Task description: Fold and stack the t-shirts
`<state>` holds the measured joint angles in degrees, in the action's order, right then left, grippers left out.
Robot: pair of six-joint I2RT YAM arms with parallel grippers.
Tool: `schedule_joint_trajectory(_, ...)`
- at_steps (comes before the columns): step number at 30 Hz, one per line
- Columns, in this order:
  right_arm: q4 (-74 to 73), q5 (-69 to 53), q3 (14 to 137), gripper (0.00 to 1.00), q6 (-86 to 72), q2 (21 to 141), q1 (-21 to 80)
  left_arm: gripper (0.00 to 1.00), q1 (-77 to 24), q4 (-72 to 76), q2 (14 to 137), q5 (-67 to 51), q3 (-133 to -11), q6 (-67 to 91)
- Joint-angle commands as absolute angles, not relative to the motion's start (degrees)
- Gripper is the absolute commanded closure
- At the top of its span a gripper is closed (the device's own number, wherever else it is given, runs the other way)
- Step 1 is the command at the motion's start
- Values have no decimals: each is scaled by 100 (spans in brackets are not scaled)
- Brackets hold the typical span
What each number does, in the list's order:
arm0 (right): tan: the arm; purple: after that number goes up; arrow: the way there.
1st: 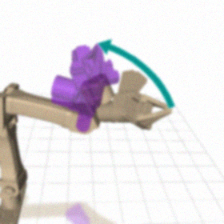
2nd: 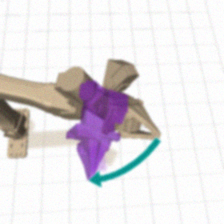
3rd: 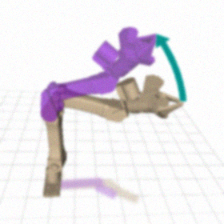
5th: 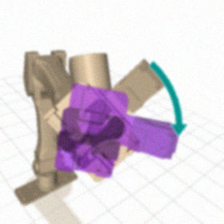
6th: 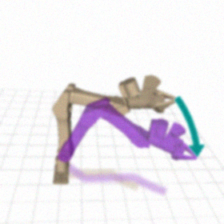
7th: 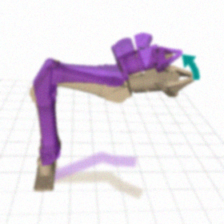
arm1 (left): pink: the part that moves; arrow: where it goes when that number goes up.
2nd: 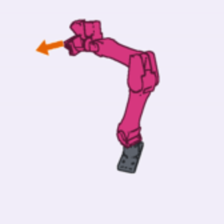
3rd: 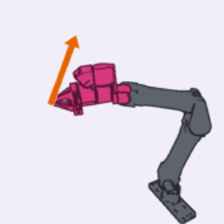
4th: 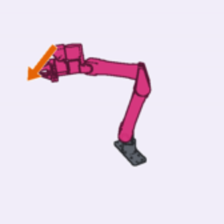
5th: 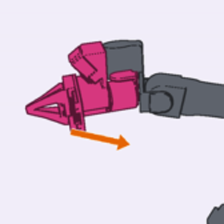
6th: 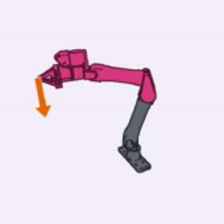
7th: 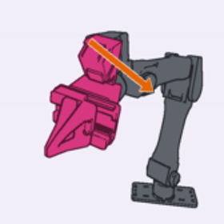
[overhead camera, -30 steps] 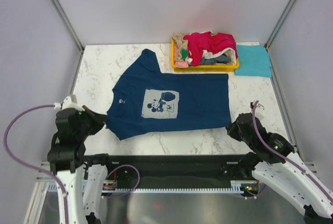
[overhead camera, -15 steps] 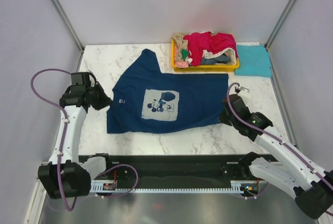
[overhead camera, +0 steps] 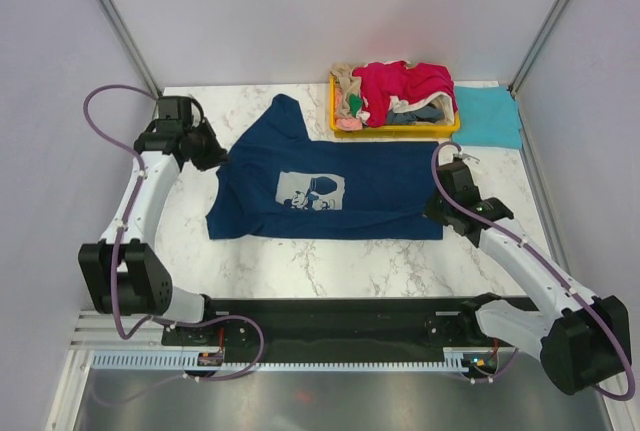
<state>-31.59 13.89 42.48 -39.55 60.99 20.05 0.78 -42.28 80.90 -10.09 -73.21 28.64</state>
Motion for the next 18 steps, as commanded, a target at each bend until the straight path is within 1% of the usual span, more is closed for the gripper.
schedule_joint_trajectory(1,-2821,1362,4473,100,-3779,6178,1916,98,-114,-4051,8516,-861,-7883,2883)
schedule_joint_trajectory(6,-2690,1327,4579,100,-3709,6416,1741,98,-289,-4227,9034,-572,-8551,2918)
schedule_joint_trajectory(14,-2400,1099,4623,100,-3639,6863,1371,98,-492,-4692,10193,-133,-9640,2707)
schedule_joint_trajectory(18,-2180,1011,4684,100,-3639,7189,1266,98,-510,-4799,10686,-132,-10019,2707)
